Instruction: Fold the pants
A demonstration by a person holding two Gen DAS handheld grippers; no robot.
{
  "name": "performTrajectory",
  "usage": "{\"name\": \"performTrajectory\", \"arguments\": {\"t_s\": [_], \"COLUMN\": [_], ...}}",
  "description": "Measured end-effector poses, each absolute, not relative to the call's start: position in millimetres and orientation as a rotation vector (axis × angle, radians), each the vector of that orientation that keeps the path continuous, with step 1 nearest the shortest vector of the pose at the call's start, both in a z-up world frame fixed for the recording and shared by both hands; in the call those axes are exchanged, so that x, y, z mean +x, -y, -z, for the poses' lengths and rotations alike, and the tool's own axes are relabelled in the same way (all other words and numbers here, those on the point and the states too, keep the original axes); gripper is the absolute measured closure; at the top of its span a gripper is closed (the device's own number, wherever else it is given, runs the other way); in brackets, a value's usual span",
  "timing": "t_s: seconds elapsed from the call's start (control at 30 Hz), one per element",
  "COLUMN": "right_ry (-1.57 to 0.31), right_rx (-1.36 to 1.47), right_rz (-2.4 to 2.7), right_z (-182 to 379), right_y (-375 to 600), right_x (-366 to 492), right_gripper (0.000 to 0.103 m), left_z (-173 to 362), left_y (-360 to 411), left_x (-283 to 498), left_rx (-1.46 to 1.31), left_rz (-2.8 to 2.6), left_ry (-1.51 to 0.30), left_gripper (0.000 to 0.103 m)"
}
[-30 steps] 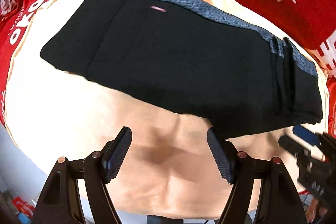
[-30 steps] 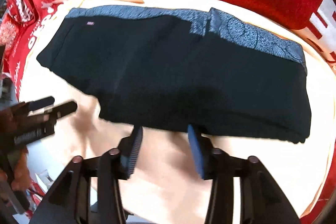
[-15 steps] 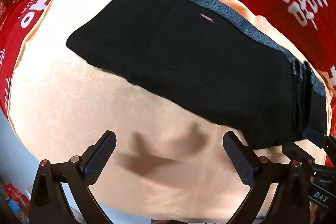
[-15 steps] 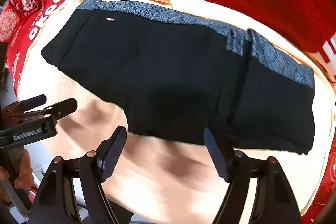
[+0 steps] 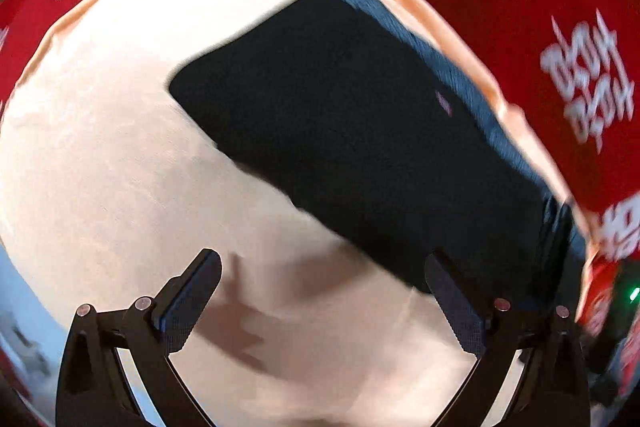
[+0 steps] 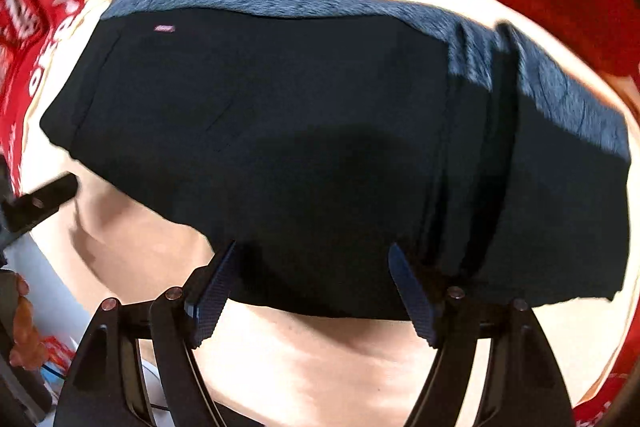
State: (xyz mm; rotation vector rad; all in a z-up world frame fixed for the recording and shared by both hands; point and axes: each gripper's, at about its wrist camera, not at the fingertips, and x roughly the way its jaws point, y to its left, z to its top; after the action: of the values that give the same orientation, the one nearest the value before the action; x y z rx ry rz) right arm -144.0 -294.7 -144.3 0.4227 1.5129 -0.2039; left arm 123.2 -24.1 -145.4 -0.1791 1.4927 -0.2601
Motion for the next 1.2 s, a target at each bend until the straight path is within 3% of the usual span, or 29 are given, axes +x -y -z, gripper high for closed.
{"name": "performTrajectory", "arguments": {"t_s": [0.3, 0.63, 0.93, 1.13, 1.2], "right_ry": [-1.5, -1.497, -1.499, -1.506, -1.497], "right_rx": [0.408, 0.361, 0.36, 0.36, 0.371], "right_rz": [0.165, 0.147, 0.141, 0.129, 0.124], "right_z": [144, 145, 147, 146, 136], "right_y": [294, 286, 278, 281, 284], "right_x": [-151, -155, -150, -142, -138], "right_gripper": [0.024, 0.019, 0.018, 0.017, 0.017], "left_z": [131, 164, 143, 163, 161], "left_y": [-17, -7, 25, 42, 49], "left_x": [130, 150, 161, 173, 174], "left_rx": [-0.372, -0.671, -0.538, -0.484, -0.429], "left_rz": [0.336, 0.377, 0.404, 0.299, 0.249], "left_ry": [-1.416, -1.39, -1.316, -1.39, -1.399], "left_gripper": [0.001, 0.001, 0.001, 0.001, 0.009]}}
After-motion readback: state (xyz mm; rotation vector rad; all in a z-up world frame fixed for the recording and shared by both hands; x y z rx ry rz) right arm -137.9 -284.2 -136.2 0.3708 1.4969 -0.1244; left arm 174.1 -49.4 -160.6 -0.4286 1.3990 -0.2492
